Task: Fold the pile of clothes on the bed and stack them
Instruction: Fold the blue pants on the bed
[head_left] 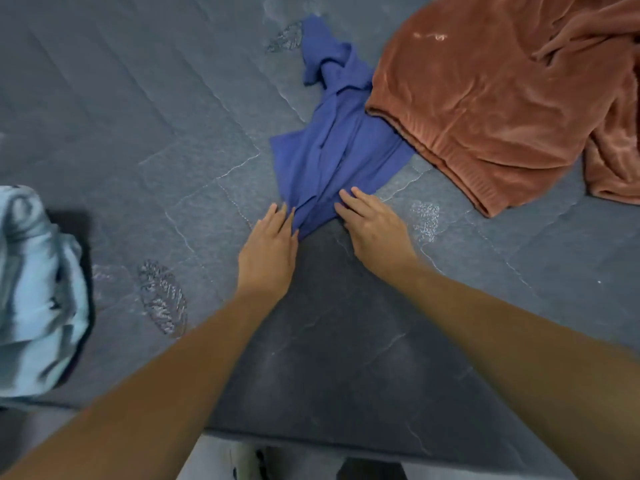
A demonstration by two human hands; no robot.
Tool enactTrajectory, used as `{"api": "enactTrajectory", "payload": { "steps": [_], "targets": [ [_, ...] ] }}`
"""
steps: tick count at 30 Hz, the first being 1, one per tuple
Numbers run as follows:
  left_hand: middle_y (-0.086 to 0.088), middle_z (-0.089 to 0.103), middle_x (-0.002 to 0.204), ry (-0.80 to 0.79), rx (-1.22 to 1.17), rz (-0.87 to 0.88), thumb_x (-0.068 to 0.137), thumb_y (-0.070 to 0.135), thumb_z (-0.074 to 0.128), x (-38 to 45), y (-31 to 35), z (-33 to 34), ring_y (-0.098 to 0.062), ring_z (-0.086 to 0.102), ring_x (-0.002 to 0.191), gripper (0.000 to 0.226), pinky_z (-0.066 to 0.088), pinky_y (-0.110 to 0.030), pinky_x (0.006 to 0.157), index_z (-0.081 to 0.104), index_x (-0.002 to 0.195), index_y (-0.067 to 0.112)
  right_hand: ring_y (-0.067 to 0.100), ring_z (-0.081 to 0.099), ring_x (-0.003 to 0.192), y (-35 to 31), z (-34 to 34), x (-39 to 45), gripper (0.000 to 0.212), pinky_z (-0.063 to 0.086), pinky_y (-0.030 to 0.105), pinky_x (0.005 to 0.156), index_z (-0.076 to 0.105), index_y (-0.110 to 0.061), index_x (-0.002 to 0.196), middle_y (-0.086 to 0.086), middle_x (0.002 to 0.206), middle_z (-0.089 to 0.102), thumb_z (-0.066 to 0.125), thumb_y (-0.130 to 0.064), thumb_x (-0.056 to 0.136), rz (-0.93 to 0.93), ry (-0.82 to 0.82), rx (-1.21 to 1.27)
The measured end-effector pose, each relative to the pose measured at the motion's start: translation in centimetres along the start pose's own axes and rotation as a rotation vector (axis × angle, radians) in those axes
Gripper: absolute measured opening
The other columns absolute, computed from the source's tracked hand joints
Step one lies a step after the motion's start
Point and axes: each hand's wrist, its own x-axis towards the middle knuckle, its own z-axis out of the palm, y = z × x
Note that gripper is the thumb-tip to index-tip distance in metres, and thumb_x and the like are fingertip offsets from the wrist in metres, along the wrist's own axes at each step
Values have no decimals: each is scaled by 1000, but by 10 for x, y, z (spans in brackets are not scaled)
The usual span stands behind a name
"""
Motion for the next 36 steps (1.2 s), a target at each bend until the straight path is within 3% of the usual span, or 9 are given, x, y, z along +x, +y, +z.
{"api": "enactTrajectory", "payload": {
  "steps": [7,10,15,18,21,25,29,31,36],
  "targets": [
    [-21,49,156,5,-153,-63,105,6,56,-140,-51,-11,-35,44,148,48,40,-49,120,47,151,-5,27,18,160,-40,-4,-35,76,21,44,129,21,-8,165,9,173,19,62,-21,101,82,29,-73],
    [-24,55,150,15,-139,-77,97,-2,65,-203,-92,-19,-41,53,140,49,47,-53,113,53,145,-8,30,14,160,-55,-5,-33,81,21,48,128,19,-12,166,9,173,16,62,-17,98,113,12,-108],
    [-19,48,157,43,-195,-131,103,8,56,-261,-136,-20,-36,48,144,52,43,-49,114,46,153,-4,29,9,161,-66,0,-20,74,22,49,127,28,-24,164,3,174,15,55,-9,97,78,-77,-145],
    [-19,41,162,58,-257,-110,108,18,51,-254,-136,-19,-37,41,150,52,42,-54,117,42,156,-1,30,13,161,-77,8,-27,65,26,48,126,34,-15,162,6,172,22,50,-6,100,52,-91,-133],
    [-14,31,168,78,-281,-151,105,33,53,-235,-129,-25,-34,33,154,64,39,-48,120,35,161,7,33,16,160,-87,15,-55,63,31,50,124,37,-7,160,10,171,25,49,-1,98,46,-80,-86],
    [-19,21,171,109,-215,-85,104,45,55,-200,-108,-35,-39,24,157,73,35,-55,121,30,163,8,30,16,160,-94,19,-106,64,34,48,123,40,-9,159,7,171,25,48,1,97,22,-88,-50],
    [-23,10,172,122,-119,-26,104,54,50,-160,-74,-47,-43,9,160,80,17,-58,128,22,166,11,29,15,160,-93,20,-143,66,35,46,122,39,-13,160,7,172,24,53,-8,96,-39,-133,-32],
    [-19,14,173,117,-108,74,105,52,50,-141,-51,-50,-39,10,160,78,14,-56,129,24,165,10,29,18,160,-86,17,-145,75,35,45,122,36,-15,161,7,171,24,57,-7,90,-43,-119,4],
    [-7,31,169,-21,-183,305,105,50,54,-118,7,-32,-27,24,158,70,28,-45,126,36,162,13,27,17,160,-50,-2,-107,89,31,48,124,30,-18,164,3,173,20,59,1,82,67,-56,124]
  ]
}}
